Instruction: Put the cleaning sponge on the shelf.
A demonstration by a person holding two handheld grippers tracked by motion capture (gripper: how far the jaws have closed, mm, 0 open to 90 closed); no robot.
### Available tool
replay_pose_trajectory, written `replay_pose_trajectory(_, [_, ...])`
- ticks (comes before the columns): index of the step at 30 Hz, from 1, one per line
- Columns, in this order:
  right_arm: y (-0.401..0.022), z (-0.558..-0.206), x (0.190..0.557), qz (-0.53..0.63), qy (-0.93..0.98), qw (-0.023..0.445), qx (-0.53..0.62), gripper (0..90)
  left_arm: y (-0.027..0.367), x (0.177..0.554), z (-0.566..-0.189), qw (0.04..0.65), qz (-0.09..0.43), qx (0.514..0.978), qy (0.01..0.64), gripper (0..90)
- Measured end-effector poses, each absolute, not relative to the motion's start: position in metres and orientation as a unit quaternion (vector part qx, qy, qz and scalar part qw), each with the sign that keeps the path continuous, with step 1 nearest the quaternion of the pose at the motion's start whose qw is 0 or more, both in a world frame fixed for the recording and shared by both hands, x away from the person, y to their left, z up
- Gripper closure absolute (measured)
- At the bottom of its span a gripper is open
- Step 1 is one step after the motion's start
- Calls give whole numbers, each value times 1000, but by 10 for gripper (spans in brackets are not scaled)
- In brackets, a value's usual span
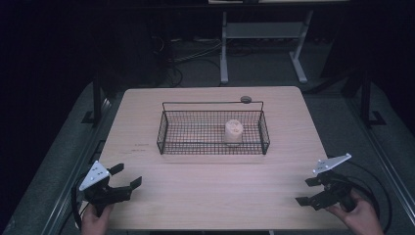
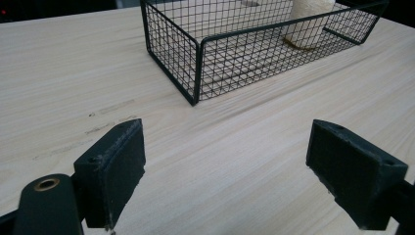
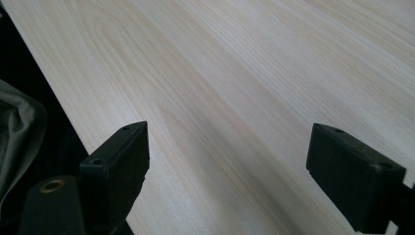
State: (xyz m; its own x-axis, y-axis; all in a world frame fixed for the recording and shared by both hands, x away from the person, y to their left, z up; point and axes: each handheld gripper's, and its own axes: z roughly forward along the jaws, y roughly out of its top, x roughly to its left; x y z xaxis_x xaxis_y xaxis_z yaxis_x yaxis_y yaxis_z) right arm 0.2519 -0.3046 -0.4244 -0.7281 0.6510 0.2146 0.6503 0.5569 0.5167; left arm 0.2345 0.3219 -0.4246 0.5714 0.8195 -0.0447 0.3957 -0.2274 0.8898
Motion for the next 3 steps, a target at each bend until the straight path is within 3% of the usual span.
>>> replay_pose_trajectory(3, [-304,-424,250,298,881,2,368,156,322,235,-425,470,226,751,406,138])
